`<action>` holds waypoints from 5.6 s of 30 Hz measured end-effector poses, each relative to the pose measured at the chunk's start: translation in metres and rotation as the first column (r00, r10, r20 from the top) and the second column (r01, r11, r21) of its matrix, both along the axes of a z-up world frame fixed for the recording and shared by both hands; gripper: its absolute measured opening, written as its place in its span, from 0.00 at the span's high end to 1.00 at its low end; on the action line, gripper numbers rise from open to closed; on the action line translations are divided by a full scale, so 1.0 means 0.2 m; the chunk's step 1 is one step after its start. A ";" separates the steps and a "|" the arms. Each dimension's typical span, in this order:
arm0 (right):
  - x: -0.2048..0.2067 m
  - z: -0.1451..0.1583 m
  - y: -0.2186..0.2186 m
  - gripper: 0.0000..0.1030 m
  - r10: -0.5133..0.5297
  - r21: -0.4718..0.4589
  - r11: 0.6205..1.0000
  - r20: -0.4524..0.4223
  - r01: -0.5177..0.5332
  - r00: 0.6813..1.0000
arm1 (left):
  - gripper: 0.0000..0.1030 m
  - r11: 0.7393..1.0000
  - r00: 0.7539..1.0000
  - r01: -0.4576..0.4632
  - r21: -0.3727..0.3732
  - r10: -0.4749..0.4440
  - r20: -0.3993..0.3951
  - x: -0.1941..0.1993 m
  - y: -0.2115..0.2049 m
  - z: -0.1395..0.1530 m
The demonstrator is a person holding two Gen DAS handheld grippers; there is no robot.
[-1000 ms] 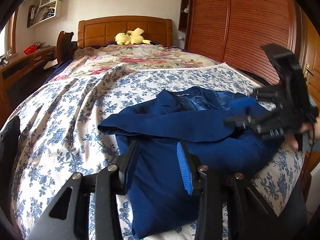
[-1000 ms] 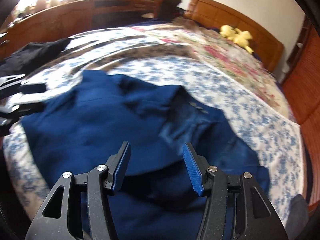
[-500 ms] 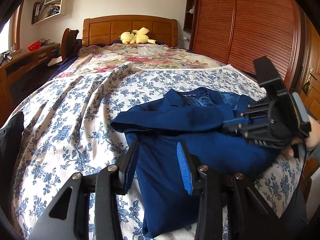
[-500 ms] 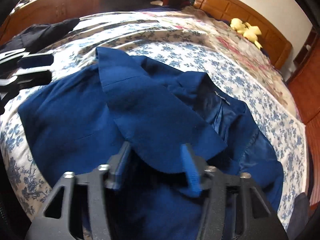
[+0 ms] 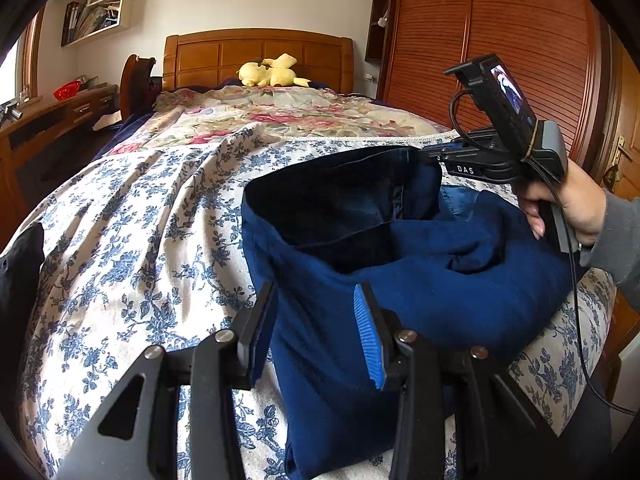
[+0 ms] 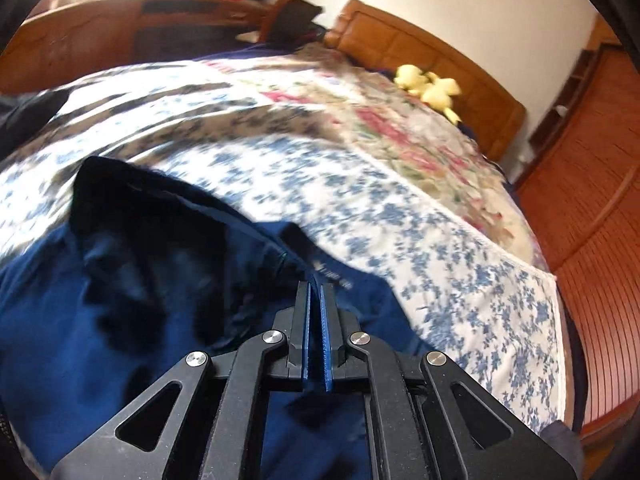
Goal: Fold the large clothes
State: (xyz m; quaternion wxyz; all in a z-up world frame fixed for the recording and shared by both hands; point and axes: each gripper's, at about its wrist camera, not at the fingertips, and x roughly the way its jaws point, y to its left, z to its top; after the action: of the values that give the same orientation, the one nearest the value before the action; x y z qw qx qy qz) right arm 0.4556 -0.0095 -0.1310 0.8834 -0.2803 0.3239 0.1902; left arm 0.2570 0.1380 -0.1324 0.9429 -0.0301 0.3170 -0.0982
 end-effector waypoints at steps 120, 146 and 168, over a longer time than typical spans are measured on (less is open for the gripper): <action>0.30 0.06 -1.26 0.78 -0.448 0.065 0.891 -0.046 0.450 0.893 | 0.63 0.993 0.993 0.115 -0.023 -0.115 0.036 0.22 -0.41 0.07; 0.26 -0.10 -0.25 0.99 -0.103 0.196 0.971 -0.163 0.134 0.981 | 0.63 0.997 0.997 0.065 -0.035 -0.063 0.044 0.15 -0.25 0.11; 0.18 -0.10 -1.01 0.47 -0.308 0.070 0.940 -0.252 0.334 0.918 | 0.63 0.996 0.995 0.084 0.006 -0.084 0.049 0.16 -0.33 0.08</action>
State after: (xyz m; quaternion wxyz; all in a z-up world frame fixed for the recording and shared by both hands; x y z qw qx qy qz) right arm 0.4910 -0.2110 -0.1508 0.8717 -0.1489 0.4576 0.0925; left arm 0.2895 0.0724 -0.1164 0.9454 -0.0124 0.2951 -0.1379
